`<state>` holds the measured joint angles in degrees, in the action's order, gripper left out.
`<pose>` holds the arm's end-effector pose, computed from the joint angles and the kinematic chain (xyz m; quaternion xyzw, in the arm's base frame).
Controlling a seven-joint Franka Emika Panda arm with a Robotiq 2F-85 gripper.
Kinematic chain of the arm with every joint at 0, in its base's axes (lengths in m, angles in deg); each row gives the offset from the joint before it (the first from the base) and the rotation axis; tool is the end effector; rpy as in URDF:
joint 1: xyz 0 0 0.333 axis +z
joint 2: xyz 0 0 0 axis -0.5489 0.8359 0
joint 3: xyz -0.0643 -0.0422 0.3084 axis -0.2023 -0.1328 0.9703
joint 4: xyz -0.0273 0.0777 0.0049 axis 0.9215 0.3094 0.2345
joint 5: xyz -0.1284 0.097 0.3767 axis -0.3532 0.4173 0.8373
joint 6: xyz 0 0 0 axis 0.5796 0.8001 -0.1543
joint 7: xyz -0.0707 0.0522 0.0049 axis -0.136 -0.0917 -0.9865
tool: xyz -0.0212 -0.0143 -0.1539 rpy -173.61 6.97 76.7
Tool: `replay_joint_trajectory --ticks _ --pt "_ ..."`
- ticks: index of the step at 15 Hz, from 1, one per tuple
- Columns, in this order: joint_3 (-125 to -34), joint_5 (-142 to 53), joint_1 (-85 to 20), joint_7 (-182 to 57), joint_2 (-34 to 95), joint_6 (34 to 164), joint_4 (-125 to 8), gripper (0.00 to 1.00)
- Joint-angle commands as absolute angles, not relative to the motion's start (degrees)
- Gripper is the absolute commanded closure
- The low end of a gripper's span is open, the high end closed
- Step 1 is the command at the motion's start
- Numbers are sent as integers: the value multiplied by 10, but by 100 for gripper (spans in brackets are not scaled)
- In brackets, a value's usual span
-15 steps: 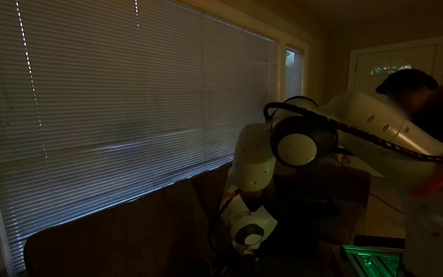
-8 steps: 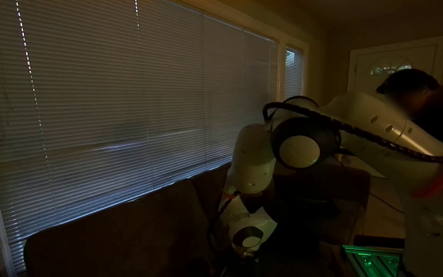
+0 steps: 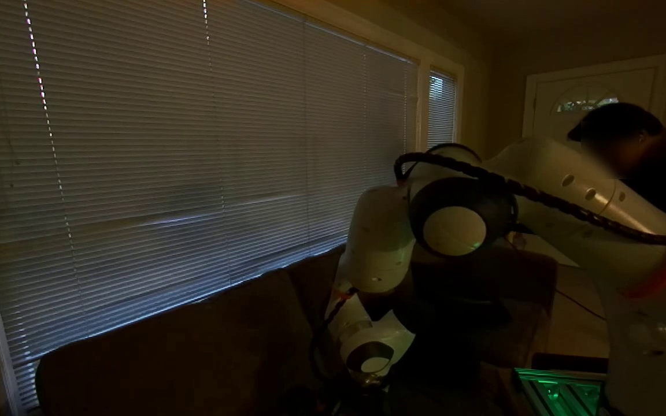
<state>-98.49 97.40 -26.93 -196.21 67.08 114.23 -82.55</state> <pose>0.4860 -0.1932 -0.0585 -0.9508 0.0862 -0.2961 0.0286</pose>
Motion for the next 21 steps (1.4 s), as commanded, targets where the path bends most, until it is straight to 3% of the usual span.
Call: replay_joint_trajectory --ticks 1,21 --pt "-997 1003 -246 -1974 685 1174 -812 99" --pt "-1067 1030 -113 -1949 738 1318 -771 99"
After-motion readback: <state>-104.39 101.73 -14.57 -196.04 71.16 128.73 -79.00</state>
